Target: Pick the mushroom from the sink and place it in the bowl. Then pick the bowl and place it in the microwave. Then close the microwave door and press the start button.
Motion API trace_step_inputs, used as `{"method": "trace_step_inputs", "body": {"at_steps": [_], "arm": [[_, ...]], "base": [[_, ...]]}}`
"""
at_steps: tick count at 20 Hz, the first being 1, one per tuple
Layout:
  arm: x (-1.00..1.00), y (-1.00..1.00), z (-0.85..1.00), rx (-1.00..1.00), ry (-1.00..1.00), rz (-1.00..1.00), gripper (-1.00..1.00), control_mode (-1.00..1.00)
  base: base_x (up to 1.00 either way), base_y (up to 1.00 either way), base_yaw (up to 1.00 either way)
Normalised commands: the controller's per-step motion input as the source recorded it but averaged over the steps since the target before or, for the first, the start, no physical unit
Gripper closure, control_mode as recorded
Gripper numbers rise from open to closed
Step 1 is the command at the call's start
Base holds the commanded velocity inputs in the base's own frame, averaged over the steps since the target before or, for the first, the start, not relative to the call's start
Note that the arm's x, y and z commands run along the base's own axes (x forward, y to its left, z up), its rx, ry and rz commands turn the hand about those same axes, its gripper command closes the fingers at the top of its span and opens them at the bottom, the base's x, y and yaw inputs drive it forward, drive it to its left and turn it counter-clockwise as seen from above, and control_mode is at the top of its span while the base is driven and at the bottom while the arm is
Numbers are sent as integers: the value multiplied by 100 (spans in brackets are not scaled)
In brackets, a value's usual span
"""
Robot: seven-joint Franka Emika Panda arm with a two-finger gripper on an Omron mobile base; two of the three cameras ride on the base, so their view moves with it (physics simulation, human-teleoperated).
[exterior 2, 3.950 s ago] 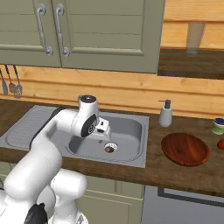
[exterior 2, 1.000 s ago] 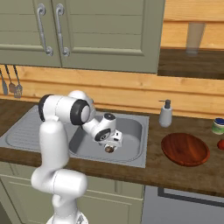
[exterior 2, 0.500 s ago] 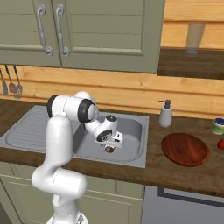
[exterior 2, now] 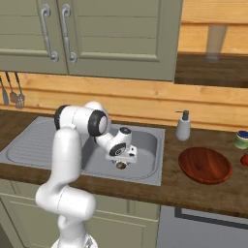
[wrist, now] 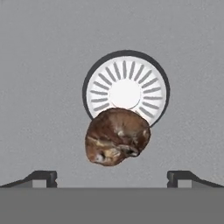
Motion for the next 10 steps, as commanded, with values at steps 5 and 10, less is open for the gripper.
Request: {"method": "trace_step_inputs", "body": {"at_steps": [5,10], "arm": [[0,0,0,0,0,24,-100,-100],[0,0,-8,0,-4,28,-100,-100]], "base": [[0,0,0],[0,0,0]]}}
